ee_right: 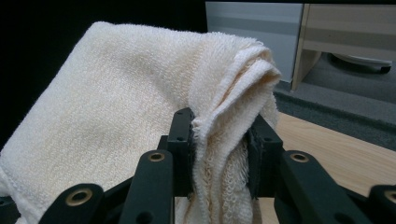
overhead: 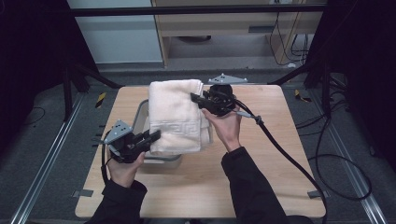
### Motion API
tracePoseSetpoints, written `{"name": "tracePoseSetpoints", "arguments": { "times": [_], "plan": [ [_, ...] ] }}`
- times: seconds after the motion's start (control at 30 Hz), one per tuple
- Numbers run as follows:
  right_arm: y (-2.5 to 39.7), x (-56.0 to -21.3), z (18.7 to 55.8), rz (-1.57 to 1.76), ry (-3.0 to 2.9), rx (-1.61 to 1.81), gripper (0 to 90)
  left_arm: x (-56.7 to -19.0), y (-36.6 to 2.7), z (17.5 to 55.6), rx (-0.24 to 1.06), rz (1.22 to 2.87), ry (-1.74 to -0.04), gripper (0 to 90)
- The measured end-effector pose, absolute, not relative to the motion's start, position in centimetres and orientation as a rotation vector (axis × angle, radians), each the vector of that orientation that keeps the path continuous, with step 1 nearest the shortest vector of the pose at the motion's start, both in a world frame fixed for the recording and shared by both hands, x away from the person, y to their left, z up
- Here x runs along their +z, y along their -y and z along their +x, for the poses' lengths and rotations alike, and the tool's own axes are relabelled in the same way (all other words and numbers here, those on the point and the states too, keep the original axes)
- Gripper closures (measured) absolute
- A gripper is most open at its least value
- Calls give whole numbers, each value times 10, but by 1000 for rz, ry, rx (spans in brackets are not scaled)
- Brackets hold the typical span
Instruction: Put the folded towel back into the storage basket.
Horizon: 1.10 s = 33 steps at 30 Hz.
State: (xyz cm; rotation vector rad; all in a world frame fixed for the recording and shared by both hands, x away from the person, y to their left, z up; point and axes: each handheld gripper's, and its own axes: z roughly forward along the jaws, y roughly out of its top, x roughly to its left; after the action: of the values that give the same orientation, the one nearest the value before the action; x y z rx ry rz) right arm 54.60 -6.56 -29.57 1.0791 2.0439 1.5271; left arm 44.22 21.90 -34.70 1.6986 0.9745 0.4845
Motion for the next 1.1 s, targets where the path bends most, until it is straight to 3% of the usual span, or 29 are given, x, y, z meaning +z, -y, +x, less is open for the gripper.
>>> {"name": "tracePoseSetpoints", "arguments": {
  "times": [1.1],
  "plan": [
    [3,-295,567,1044,-2082,1537,674,-345,-266,447,557,1664,-1088,751]
  ]
}}
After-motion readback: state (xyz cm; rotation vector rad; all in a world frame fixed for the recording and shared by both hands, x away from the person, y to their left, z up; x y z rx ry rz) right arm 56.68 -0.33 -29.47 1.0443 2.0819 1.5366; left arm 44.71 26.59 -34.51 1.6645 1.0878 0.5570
